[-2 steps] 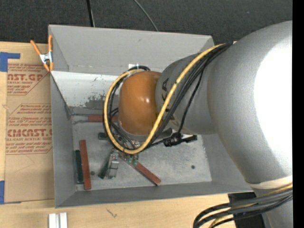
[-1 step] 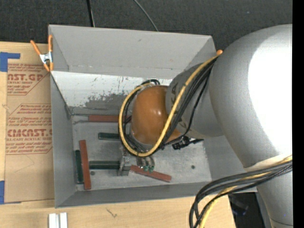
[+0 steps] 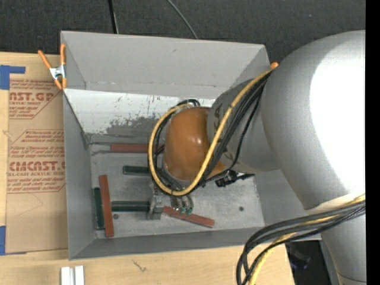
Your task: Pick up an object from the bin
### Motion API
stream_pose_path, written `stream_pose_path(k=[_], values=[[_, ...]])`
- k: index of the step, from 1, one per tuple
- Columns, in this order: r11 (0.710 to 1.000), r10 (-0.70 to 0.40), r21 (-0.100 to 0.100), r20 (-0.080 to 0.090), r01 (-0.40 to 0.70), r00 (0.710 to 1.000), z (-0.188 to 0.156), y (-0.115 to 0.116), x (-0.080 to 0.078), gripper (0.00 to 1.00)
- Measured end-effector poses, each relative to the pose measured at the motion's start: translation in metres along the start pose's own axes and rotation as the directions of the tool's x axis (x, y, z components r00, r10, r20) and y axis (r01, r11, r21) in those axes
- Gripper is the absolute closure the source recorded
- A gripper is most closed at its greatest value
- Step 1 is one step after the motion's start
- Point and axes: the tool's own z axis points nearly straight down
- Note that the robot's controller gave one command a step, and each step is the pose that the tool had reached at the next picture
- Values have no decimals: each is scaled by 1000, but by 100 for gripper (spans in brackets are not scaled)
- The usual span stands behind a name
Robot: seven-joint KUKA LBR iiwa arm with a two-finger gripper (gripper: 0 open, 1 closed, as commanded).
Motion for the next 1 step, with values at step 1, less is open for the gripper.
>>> stream_pose_path(k=[1], values=[[999, 45, 0, 2, -45, 999, -149, -12, 0, 100]])
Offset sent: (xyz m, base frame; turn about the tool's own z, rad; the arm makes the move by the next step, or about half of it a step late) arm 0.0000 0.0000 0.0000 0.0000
